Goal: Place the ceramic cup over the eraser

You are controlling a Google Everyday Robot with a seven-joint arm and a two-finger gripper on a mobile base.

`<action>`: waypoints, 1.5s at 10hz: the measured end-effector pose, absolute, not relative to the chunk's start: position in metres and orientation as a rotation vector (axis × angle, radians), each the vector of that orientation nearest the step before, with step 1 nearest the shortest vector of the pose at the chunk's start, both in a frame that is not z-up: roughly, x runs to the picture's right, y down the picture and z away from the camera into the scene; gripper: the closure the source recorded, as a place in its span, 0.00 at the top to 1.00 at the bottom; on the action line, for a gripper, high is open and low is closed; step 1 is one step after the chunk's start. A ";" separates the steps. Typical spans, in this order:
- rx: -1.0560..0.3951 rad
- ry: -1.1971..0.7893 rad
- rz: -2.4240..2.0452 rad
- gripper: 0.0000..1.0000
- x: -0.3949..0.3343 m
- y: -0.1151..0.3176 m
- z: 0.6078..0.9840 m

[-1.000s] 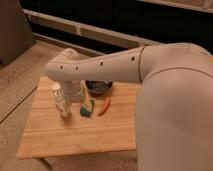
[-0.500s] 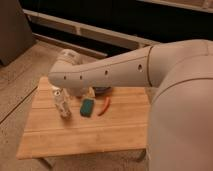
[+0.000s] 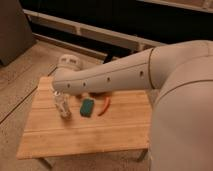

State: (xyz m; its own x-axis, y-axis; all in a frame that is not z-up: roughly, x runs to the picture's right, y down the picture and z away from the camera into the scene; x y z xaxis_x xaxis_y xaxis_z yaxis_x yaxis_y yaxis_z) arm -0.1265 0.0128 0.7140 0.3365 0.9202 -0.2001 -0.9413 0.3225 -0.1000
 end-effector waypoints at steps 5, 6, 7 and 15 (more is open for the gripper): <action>-0.281 0.049 1.259 0.65 -0.135 -0.018 0.774; -0.302 0.012 1.237 0.65 -0.146 -0.033 0.792; -0.311 -0.010 1.219 0.65 -0.155 -0.041 0.798; -0.341 -0.045 0.957 0.65 -0.226 -0.070 0.818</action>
